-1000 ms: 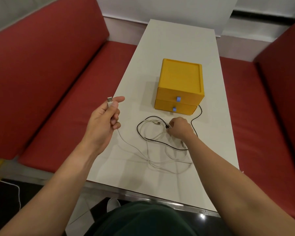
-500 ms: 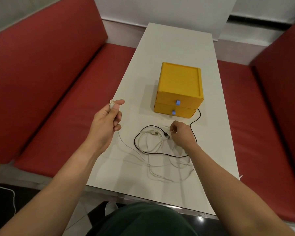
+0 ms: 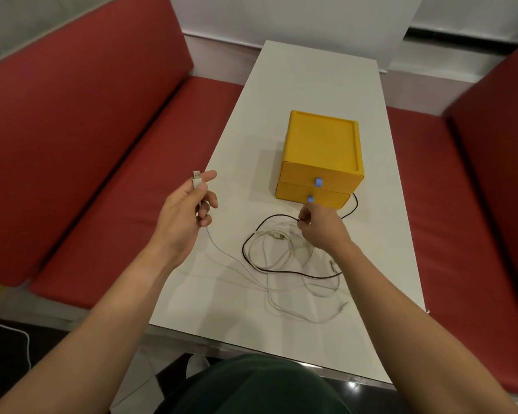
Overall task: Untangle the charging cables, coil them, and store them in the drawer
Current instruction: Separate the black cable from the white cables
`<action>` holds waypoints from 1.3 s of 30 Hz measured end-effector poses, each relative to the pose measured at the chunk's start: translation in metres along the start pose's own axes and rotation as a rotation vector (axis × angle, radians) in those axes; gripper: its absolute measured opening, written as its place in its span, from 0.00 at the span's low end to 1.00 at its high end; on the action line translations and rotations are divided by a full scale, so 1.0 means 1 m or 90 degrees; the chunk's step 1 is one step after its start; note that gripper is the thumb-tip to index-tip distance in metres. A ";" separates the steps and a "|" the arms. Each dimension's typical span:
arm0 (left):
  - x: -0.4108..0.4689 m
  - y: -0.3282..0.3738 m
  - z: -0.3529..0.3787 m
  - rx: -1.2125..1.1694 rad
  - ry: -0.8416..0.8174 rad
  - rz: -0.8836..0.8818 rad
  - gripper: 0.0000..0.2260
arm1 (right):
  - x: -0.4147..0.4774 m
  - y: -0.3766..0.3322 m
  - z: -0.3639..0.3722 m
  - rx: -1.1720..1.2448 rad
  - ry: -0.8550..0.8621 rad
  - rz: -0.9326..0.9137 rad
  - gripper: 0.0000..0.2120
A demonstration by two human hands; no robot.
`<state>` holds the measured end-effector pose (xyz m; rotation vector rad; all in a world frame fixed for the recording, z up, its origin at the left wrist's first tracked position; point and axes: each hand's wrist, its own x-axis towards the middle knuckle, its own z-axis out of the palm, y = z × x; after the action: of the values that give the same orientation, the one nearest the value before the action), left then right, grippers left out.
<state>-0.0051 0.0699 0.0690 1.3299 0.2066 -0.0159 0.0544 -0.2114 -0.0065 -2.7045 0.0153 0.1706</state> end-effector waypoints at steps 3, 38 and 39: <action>0.002 0.005 0.002 0.022 0.004 0.029 0.11 | -0.009 -0.017 -0.038 0.118 0.079 -0.074 0.06; -0.010 0.045 0.031 0.094 -0.147 0.049 0.11 | -0.037 -0.148 -0.099 0.658 -0.012 -0.244 0.07; -0.010 0.046 0.030 0.107 -0.150 0.055 0.11 | -0.035 -0.148 -0.099 0.651 -0.020 -0.233 0.07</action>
<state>-0.0042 0.0506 0.1215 1.4897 -0.0535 -0.1195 0.0365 -0.1185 0.1486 -1.6477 -0.3124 0.0621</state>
